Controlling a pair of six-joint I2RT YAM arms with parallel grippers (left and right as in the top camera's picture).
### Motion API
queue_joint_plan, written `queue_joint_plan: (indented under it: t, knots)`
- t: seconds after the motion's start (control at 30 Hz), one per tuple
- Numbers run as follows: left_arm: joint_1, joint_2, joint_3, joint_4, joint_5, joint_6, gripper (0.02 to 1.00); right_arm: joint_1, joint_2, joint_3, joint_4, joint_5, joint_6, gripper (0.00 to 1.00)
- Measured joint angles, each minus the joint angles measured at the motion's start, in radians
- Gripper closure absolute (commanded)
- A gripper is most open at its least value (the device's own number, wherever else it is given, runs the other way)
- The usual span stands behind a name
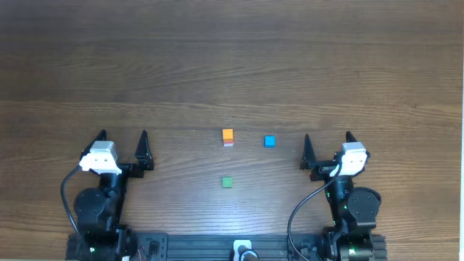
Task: Stack Cubes
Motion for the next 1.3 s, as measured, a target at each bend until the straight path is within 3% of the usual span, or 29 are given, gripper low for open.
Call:
queue_joint_plan:
  t: [0.8,1.0,1.3]
  knots:
    - [0.0,0.0,0.0,0.0,0.0,0.0,0.018,-0.001,0.0,-0.001,0.004,-0.001,-0.003,0.009]
    - [0.0,0.0,0.0,0.0,0.0,0.0,0.018,-0.001,0.0,0.0,0.062,-0.039,0.043,0.009]
    - [0.0,0.0,0.0,0.0,0.0,0.0,0.018,-0.001,0.101,0.155,-0.015,-0.1,0.1,0.007]
